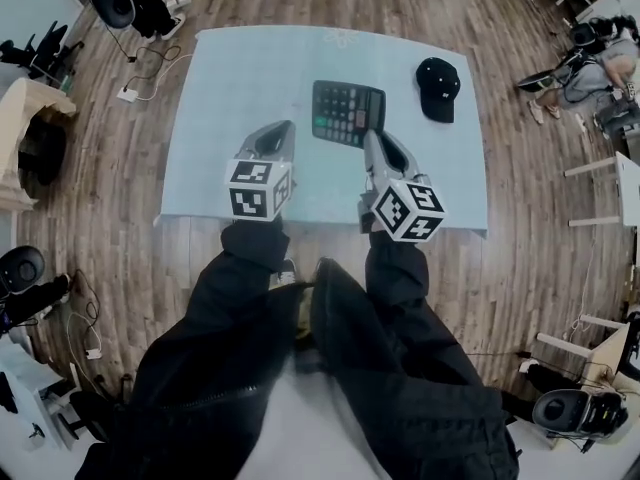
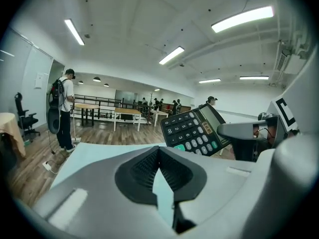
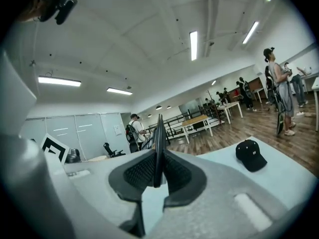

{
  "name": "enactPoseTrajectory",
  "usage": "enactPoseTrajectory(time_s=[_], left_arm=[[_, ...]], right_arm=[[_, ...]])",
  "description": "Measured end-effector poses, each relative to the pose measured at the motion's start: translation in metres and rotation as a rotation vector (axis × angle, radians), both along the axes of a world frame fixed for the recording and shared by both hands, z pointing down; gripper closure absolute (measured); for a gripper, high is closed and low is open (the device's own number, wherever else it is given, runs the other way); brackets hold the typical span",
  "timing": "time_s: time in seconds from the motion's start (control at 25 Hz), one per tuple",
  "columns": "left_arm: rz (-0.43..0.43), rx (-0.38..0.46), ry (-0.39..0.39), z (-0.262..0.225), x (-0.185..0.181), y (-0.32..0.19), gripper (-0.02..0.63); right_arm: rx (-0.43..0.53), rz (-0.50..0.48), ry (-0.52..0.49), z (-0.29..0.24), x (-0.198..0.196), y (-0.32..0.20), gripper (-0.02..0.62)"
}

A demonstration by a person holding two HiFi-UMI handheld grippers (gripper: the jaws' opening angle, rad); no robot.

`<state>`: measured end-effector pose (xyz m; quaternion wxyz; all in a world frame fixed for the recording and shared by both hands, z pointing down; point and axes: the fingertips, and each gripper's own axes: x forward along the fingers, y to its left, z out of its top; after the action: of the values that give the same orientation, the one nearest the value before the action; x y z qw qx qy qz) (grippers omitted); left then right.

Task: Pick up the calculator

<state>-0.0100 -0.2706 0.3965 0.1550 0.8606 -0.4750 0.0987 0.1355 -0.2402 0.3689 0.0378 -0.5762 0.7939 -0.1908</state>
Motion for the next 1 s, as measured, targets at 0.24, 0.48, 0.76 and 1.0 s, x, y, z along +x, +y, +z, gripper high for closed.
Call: enactPoseTrajectory(time_s=[0.24, 0.48, 0.76, 1.0], left_arm=[[0.012, 0.138, 0.033, -0.067, 0.008, -0.008, 0.611], [0.022, 0.253, 0.06, -0.122, 0.01, -0.007, 0.611], [0.019, 0.358, 0.079, -0.166, 0.014, -0.004, 0.611], [0.016, 0.398, 0.093, -0.181, 0.013, -0.006, 0.611]], right_arm=[[0.147, 0.018, 0.001, -0.061, 0.003, 0.0, 0.552], [0.28, 0.043, -0.011, -0.117, 0.009, 0.007, 0.552], [0.408, 0.054, 0.018, -0.163, 0.014, 0.014, 0.552], [0.449, 0.061, 0.019, -0.176, 0.014, 0.015, 0.552]])
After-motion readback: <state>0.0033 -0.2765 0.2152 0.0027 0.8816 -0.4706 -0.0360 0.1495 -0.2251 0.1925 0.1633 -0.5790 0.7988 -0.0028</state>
